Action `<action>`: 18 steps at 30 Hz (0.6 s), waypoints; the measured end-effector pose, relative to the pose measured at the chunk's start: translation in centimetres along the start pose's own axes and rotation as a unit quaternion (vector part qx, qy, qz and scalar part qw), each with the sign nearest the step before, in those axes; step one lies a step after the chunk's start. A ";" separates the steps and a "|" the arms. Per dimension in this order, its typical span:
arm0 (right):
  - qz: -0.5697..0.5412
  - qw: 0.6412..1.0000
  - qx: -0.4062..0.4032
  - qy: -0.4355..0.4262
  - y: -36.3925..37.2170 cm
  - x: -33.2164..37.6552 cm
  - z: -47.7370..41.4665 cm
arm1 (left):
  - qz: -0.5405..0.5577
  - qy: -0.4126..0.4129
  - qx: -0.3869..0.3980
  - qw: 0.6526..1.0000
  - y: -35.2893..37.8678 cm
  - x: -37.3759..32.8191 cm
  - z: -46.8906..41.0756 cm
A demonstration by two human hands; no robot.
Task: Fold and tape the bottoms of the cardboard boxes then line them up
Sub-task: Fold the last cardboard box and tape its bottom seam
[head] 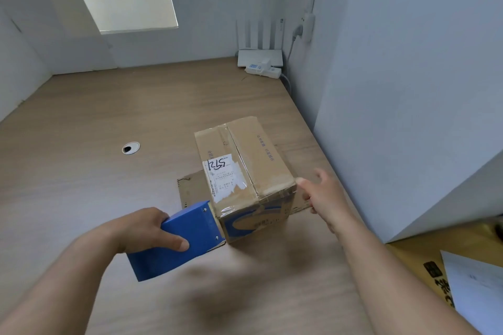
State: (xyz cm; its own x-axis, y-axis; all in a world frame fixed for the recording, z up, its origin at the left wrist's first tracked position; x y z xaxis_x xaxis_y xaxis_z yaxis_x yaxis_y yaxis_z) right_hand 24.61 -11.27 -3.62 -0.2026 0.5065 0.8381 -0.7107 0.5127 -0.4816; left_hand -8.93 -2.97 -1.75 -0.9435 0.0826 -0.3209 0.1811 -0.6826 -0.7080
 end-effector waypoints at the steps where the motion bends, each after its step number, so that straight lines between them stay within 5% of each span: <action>1: 0.066 0.996 -0.051 -0.013 -1.2 0.5 -0.1 | -0.004 0.002 -0.005 1.000 0.0 -0.1 -0.1; 4: 0.150 0.973 -0.133 -0.115 -2.7 3.8 0.8 | -0.007 0.005 -0.014 1.000 0.1 -0.2 0.0; 7: 0.298 0.934 -0.065 -0.184 1.0 5.1 1.9 | -0.001 0.004 -0.021 1.000 0.2 -0.2 0.1; 9: 0.363 0.914 -0.035 -0.180 3.2 4.5 2.0 | 0.006 0.002 -0.029 1.000 0.1 -0.2 0.4; 18: 0.356 0.924 0.004 -0.138 4.0 3.6 1.1 | 0.072 -0.011 -0.039 0.997 -0.3 2.1 1.9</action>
State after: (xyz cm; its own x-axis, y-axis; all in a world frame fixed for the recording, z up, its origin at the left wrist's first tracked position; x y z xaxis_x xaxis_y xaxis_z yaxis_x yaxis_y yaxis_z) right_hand 20.28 -8.17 -2.29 -0.7840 0.5171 0.3435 -0.3356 0.1125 -0.9353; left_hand -11.47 -3.99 -0.96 -0.9119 -0.0299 -0.4094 0.3359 -0.6277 -0.7022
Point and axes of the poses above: each hand's wrist, its own z-axis away from the middle knuckle, its own y-axis out of the palm, x = y × z, the point moved 8 cm from there along -z, towards the middle knuckle, and after that the axes turned 6 degrees about -x, right-handed, at the moved point
